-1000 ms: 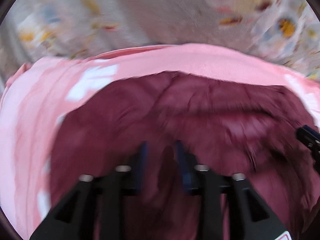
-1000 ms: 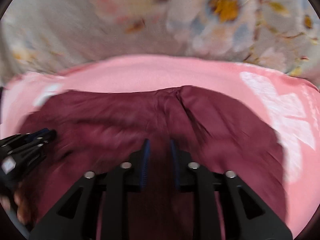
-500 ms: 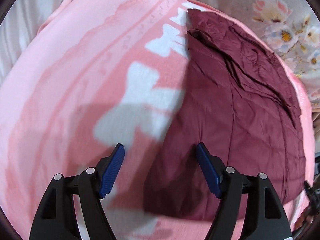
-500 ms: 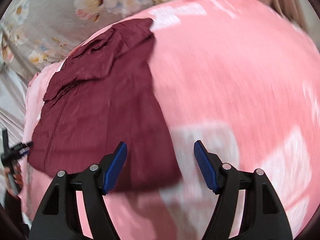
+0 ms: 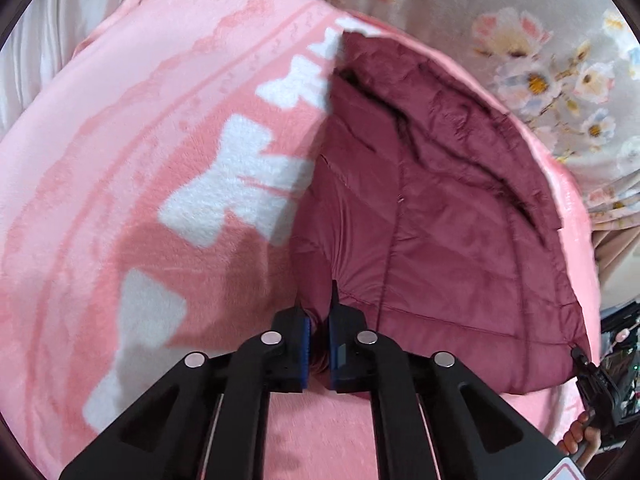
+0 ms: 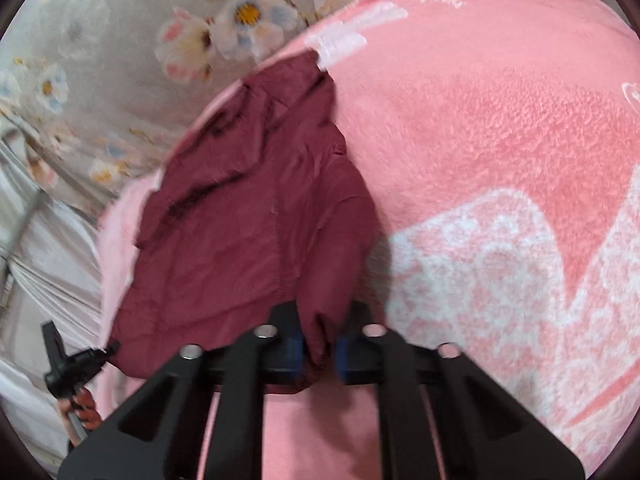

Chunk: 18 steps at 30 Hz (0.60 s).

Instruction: Fold large clothes

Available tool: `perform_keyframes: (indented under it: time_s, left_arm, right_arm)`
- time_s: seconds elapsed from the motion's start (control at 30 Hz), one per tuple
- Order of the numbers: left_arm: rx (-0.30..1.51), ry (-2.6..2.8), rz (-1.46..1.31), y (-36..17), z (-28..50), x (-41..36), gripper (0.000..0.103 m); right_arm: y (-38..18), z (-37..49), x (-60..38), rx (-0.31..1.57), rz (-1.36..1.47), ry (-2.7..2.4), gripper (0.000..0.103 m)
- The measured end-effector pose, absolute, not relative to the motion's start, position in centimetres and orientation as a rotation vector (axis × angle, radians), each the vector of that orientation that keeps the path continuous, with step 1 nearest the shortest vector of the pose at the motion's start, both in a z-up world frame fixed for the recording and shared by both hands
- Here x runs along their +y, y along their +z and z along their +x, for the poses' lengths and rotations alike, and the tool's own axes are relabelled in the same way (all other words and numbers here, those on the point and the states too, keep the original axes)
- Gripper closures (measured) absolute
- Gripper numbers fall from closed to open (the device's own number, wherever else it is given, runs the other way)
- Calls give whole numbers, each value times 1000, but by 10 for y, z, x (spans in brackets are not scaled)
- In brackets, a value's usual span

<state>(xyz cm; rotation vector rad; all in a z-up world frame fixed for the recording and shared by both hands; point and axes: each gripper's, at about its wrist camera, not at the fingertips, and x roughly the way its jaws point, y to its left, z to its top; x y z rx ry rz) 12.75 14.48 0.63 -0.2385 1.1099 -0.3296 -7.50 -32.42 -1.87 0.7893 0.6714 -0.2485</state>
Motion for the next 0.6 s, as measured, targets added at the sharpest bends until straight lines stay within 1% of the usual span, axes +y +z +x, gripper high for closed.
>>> perform_keyframes:
  time_s: [0.17,0.27,0.4,0.47,0.6]
  left_arm:
    - [1035,-398,-290,55,95,168,101]
    - [978,-440,-333,90,62,188,101]
    - [845,-491,-378,152,24,209,101]
    - [751,-499,-372,187,15,210,101]
    - [611,-455,-320,232,26,199,103]
  right_arm:
    - [38,-120,-307,523,701,-220,99]
    - [83,-162,-289,390,634,-185,99]
    - [136,-198,-278,237,573,-156,99]
    - [163,-200,-279,164,539,-162,99]
    - [188,-176,-297,103,536,-177,99]
